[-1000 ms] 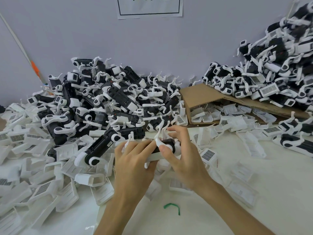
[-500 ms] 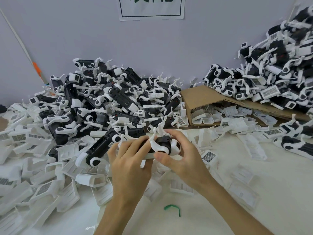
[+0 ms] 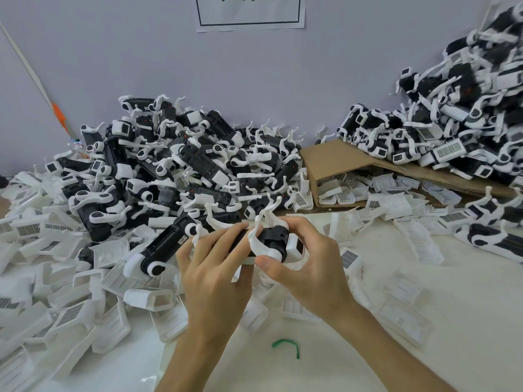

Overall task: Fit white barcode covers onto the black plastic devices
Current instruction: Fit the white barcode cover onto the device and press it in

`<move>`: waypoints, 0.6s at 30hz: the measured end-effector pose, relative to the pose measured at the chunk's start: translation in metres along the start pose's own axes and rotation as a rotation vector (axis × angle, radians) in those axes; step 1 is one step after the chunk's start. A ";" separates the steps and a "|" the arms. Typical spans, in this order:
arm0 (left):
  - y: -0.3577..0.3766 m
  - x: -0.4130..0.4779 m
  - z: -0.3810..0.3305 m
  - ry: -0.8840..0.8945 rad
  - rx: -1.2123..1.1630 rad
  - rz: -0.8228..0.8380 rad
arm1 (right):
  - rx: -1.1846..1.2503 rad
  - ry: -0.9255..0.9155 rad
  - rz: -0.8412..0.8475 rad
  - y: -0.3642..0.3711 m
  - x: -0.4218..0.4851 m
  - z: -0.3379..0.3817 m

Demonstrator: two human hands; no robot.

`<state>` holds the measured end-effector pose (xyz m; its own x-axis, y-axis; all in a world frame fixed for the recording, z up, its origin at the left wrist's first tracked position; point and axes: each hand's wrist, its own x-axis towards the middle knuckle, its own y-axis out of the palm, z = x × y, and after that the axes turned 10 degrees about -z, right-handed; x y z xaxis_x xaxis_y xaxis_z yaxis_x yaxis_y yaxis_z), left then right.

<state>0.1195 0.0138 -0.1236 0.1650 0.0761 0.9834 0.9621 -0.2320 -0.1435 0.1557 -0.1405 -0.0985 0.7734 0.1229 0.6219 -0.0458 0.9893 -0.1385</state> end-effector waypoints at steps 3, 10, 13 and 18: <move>0.000 0.001 0.001 0.001 0.012 -0.016 | 0.035 0.014 0.027 0.001 0.000 0.000; -0.001 0.003 0.002 -0.075 0.055 0.108 | 0.107 0.132 0.127 0.004 -0.001 -0.008; 0.000 0.002 0.002 -0.100 0.041 0.198 | -0.082 -0.099 0.137 -0.004 0.009 -0.010; -0.001 0.000 0.004 -0.118 0.071 0.129 | -0.091 0.031 0.156 -0.017 0.019 -0.013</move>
<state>0.1196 0.0182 -0.1237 0.3086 0.1647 0.9368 0.9435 -0.1781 -0.2794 0.1800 -0.1563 -0.0944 0.7808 0.2700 0.5635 -0.1103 0.9472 -0.3010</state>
